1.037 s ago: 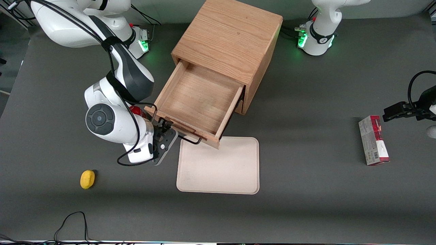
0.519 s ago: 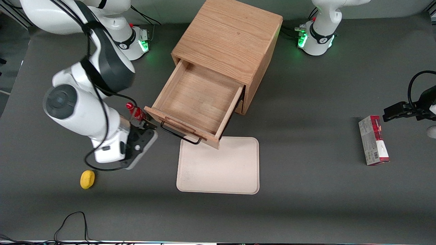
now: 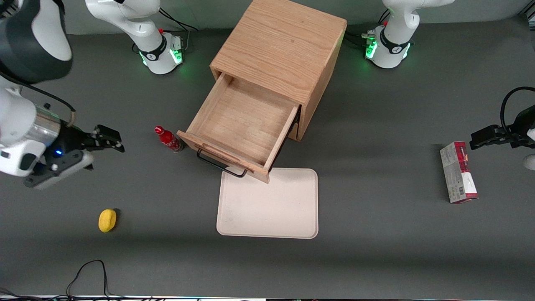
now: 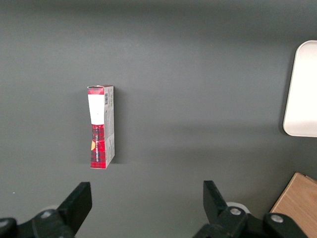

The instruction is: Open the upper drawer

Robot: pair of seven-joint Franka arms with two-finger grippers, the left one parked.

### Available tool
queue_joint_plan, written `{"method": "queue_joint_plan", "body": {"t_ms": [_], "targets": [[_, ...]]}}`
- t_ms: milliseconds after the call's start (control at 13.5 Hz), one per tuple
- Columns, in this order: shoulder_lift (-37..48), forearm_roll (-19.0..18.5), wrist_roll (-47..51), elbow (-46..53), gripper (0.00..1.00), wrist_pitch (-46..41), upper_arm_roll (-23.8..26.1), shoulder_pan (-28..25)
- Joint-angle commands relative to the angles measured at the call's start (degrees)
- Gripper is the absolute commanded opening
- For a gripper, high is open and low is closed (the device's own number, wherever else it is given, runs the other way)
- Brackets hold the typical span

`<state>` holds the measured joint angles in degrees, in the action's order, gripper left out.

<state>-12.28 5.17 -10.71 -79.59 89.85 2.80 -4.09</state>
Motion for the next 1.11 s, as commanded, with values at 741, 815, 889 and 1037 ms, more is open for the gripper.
{"method": "queue_joint_plan", "body": {"t_ms": [741,815,889,1037], "targets": [[17.6,-1.6,13.2,-21.0,1.0,4.7,-7.8,-0.6],[16.9,-2.0,13.8,-20.5,1.0,4.2,-7.8,-0.7],[16.7,-3.5,14.5,-20.0,1.0,5.4,-7.8,-0.7],[15.4,-3.5,15.4,-17.4,1.0,5.7,-8.0,-0.7]]}}
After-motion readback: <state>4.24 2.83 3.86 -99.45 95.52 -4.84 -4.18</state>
